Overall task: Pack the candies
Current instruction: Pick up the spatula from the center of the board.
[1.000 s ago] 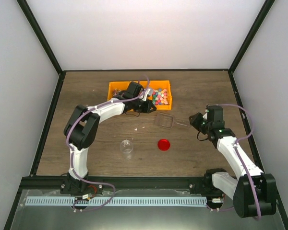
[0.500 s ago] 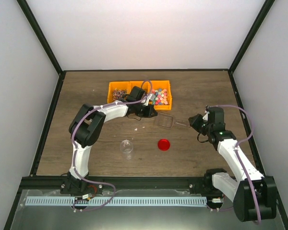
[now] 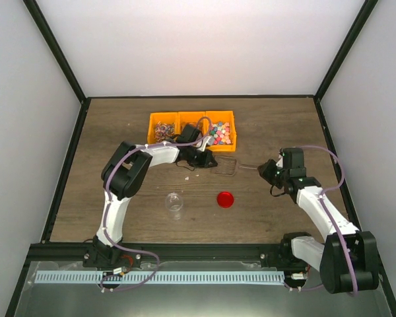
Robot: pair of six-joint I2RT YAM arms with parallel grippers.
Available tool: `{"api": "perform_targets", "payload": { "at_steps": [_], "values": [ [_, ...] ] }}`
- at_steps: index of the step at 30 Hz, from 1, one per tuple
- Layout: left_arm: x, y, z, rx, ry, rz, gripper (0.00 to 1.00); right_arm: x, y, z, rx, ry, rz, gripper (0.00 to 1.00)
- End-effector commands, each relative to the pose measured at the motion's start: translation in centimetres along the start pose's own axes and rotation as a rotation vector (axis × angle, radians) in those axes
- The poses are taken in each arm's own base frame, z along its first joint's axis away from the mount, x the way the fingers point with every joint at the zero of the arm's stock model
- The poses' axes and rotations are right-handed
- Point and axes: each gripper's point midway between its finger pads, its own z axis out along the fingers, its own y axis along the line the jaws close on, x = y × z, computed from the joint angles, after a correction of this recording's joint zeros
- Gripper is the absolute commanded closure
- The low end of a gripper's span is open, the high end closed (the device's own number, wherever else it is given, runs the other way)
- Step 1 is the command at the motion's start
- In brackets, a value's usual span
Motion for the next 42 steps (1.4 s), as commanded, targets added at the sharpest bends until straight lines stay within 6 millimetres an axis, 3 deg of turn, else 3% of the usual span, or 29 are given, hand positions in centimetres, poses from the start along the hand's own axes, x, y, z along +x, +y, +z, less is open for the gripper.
{"api": "perform_targets", "payload": {
  "at_steps": [1,5,9,12,20,29,42],
  "values": [
    [0.9,1.3,0.8,-0.047,0.031,0.004,0.96,-0.6,0.1,-0.2,0.002,-0.012,-0.013,0.85],
    [1.7,2.7,1.2,-0.096,0.054,-0.011,0.96,-0.5,-0.2,-0.1,0.011,-0.011,-0.007,0.82],
    [2.2,3.3,1.3,-0.116,0.065,-0.016,0.96,-1.1,-0.3,-0.3,0.024,-0.040,-0.009,0.50],
    [2.2,3.4,1.2,-0.122,0.066,-0.014,0.96,-1.5,0.3,-0.2,-0.017,-0.043,-0.021,0.41],
    [2.0,3.4,1.2,-0.130,0.066,0.003,0.96,-2.1,3.6,0.9,-0.179,0.005,-0.087,0.37],
    [1.6,3.5,1.3,-0.139,0.067,0.013,0.96,-2.2,5.5,3.0,-0.247,0.122,-0.130,0.37],
    [1.6,4.0,1.7,-0.150,0.069,0.008,0.95,-1.0,5.9,4.3,-0.282,0.256,-0.167,0.56]
  ]
}}
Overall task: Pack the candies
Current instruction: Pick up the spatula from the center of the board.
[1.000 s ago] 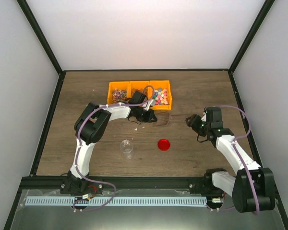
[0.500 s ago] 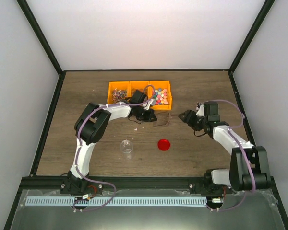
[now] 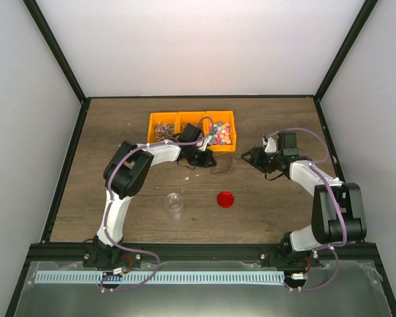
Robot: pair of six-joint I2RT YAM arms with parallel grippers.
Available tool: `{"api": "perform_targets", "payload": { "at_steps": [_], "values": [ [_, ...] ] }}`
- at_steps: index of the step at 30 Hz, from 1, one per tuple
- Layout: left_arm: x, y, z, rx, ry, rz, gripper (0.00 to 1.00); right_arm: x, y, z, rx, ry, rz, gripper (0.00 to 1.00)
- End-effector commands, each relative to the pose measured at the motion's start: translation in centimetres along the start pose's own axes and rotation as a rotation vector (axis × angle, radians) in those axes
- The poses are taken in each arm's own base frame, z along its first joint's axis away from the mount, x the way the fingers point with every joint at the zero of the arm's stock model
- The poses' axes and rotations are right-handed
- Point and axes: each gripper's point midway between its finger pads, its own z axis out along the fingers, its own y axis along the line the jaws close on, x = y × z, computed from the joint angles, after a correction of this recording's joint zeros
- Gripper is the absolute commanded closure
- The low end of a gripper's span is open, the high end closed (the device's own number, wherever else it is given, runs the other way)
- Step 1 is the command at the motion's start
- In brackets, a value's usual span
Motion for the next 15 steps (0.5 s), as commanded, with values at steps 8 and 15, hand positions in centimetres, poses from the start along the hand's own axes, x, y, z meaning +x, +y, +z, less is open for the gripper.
{"api": "perform_targets", "payload": {
  "at_steps": [8,15],
  "values": [
    [1.57,2.56,1.71,-0.082,0.060,-0.019,0.95,0.41,0.85,-0.06,-0.046,0.069,-0.028,0.73],
    [1.50,2.75,1.75,-0.089,0.058,-0.019,0.95,0.62,0.88,-0.02,-0.047,0.089,-0.019,0.99]
  ]
}}
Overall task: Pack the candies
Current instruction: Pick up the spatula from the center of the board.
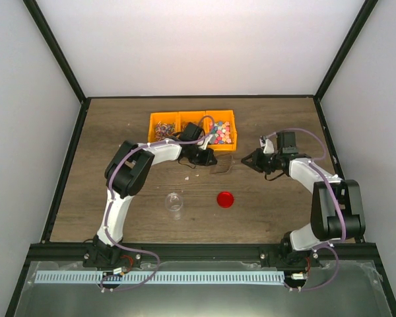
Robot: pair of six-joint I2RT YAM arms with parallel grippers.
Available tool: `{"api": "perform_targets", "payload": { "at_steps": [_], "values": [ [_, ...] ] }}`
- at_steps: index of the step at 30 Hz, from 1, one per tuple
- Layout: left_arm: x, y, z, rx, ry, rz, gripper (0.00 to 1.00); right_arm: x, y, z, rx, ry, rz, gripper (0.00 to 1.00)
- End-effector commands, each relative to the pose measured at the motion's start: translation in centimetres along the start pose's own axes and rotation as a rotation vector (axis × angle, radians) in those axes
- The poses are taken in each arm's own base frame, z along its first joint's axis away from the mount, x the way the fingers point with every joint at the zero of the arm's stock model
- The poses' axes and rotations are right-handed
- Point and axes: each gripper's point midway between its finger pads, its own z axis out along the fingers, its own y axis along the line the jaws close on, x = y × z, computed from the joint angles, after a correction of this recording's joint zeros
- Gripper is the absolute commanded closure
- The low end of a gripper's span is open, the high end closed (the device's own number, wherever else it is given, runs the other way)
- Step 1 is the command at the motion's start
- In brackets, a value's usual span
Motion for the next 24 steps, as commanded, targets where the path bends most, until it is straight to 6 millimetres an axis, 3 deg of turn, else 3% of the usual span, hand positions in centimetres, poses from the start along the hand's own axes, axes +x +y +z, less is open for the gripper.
{"api": "perform_targets", "payload": {
  "at_steps": [1,5,7,11,17,24],
  "values": [
    [2.1,2.5,1.4,-0.078,0.064,-0.032,0.92,-0.9,0.9,-0.5,-0.021,-0.006,-0.023,0.99],
    [1.4,1.9,1.0,-0.071,0.050,-0.027,0.68,-0.4,1.1,-1.2,-0.027,-0.035,0.018,0.99],
    [1.1,1.5,0.7,-0.065,0.043,-0.023,0.66,-0.1,1.3,-1.6,-0.040,-0.060,0.043,0.99],
    [1.3,1.3,0.8,-0.051,0.054,-0.026,0.68,1.4,1.2,-1.8,-0.068,-0.065,0.101,0.99],
    [2.5,1.2,0.5,-0.039,0.090,-0.036,0.79,2.7,-0.4,-2.3,-0.017,-0.116,0.167,0.99],
    [3.3,-0.4,-1.2,0.009,0.086,-0.083,0.87,2.2,-0.8,-3.6,0.008,-0.228,0.230,0.99]
  ]
}}
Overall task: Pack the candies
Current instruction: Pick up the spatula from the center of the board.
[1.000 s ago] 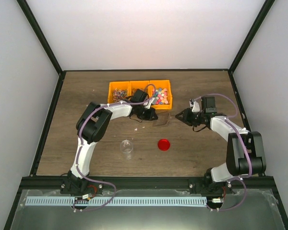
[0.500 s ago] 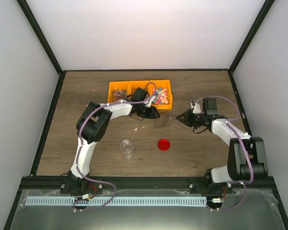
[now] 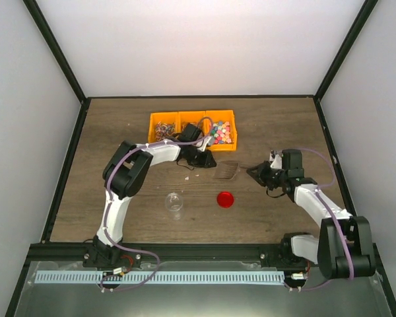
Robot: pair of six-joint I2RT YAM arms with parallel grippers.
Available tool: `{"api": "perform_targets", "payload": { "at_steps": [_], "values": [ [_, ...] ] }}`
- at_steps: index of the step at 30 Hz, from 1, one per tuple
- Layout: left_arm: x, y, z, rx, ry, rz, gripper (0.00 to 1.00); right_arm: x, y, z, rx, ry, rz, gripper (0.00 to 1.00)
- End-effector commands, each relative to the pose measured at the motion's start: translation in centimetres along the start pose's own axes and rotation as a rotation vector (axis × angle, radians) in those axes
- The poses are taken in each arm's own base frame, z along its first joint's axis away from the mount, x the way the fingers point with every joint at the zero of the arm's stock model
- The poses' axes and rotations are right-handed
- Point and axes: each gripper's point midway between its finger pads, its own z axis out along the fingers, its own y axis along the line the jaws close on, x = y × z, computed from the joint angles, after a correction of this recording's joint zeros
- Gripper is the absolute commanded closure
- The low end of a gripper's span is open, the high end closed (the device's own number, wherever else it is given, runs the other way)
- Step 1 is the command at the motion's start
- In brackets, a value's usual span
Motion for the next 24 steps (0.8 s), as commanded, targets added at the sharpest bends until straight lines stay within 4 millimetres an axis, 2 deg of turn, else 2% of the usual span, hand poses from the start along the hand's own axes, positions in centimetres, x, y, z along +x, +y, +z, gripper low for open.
{"api": "perform_targets", "payload": {
  "at_steps": [1,3,7,11,18,24],
  "values": [
    [2.7,-0.4,-0.9,0.014,0.058,-0.084,0.91,-1.6,0.4,-1.0,0.010,-0.118,0.033,0.99],
    [3.0,-1.0,-1.3,0.044,0.057,-0.094,0.96,-1.9,0.3,-1.3,0.011,-0.153,0.050,0.99],
    [3.2,-1.6,-1.2,0.079,0.066,-0.101,0.96,-1.7,-0.6,-1.3,0.015,-0.185,0.139,0.99],
    [2.6,-2.4,-1.0,0.129,0.068,-0.109,0.96,-0.8,-1.8,-0.9,0.027,-0.181,0.204,0.99],
    [0.8,-4.3,-1.0,0.223,0.046,-0.108,0.96,0.5,-2.4,-0.9,0.040,-0.183,0.213,0.99],
    [0.2,-4.7,-0.3,0.266,0.049,-0.125,0.96,0.7,-2.6,-1.4,0.047,-0.197,0.220,0.99]
  ]
}}
